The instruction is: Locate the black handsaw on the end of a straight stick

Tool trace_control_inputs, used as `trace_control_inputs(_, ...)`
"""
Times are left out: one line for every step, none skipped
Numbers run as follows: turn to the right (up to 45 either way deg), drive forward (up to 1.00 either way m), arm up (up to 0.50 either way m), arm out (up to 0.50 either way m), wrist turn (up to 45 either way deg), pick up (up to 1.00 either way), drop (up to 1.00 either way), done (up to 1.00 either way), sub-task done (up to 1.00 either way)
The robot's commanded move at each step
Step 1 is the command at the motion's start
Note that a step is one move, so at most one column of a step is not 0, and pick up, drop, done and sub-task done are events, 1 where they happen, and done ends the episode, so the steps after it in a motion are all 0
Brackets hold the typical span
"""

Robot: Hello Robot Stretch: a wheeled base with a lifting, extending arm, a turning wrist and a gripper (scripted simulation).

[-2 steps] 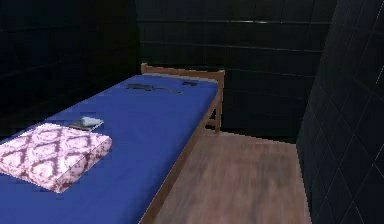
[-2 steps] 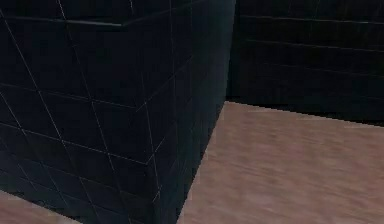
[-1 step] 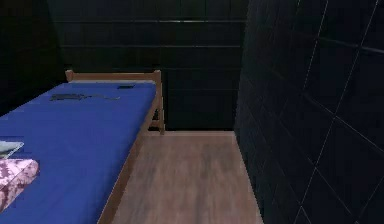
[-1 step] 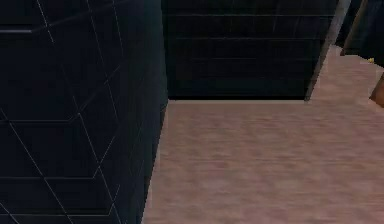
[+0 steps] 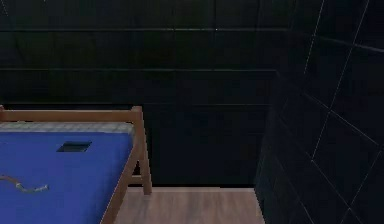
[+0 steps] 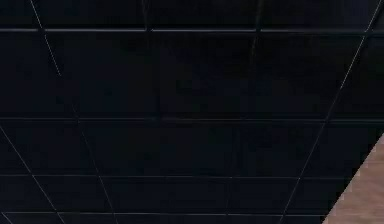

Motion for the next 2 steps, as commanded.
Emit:
trace_control_inputs(-45.0,0.0,0.0,0.0,0.0,0.0,0.0,0.0,0.0)
trace_control_inputs(0.0,0.0,0.0,0.0,0.0,0.0,0.0,1.0,0.0)
